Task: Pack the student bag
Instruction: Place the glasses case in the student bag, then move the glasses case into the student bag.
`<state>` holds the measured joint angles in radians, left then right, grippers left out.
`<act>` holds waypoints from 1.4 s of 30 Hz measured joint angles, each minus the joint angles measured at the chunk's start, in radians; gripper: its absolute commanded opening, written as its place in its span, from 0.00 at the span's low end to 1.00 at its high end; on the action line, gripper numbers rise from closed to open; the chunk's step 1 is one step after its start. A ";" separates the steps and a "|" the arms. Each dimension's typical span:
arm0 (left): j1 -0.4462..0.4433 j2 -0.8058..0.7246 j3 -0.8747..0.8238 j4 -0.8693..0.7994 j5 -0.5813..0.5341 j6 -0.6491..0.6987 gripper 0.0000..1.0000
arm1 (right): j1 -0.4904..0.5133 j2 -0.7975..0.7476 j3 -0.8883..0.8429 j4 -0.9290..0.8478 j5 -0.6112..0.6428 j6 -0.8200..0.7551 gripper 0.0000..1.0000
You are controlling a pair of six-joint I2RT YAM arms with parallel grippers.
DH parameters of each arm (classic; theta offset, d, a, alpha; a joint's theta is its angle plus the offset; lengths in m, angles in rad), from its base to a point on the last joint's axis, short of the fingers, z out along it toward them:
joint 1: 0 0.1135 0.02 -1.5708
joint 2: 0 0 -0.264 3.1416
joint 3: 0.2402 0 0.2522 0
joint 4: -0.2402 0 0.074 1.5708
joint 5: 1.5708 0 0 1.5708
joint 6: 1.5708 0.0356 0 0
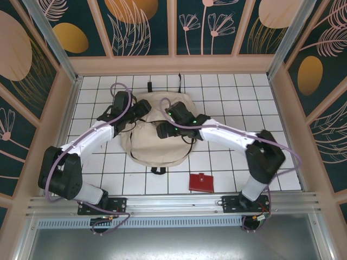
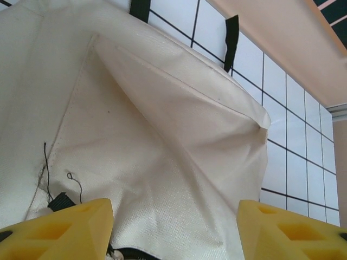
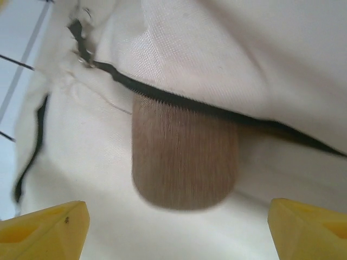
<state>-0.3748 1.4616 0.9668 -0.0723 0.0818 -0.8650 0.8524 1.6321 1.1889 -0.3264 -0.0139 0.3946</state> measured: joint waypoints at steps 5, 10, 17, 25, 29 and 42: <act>0.000 -0.055 -0.074 0.008 -0.020 -0.003 0.72 | 0.000 -0.112 -0.088 0.039 -0.016 0.126 0.77; 0.000 -0.137 -0.154 0.005 -0.080 -0.011 0.83 | 0.000 -0.129 -0.242 0.203 -0.106 0.310 0.74; 0.000 -0.299 -0.276 -0.050 -0.191 -0.001 0.95 | 0.003 -0.098 -0.333 0.460 -0.188 0.541 0.59; 0.000 -0.415 -0.347 -0.132 -0.229 0.024 0.97 | 0.007 -0.004 -0.328 0.562 -0.180 0.687 0.48; 0.000 -0.452 -0.354 -0.155 -0.225 0.038 0.97 | 0.007 0.037 -0.298 0.567 -0.161 0.711 0.38; 0.000 -0.456 -0.361 -0.176 -0.199 0.061 0.98 | -0.004 0.101 -0.167 0.471 -0.012 0.695 0.29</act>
<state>-0.3748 1.0054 0.6056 -0.2481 -0.1173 -0.8040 0.8482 1.7329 1.0218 0.1448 -0.0257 1.0901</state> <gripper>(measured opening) 0.981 0.297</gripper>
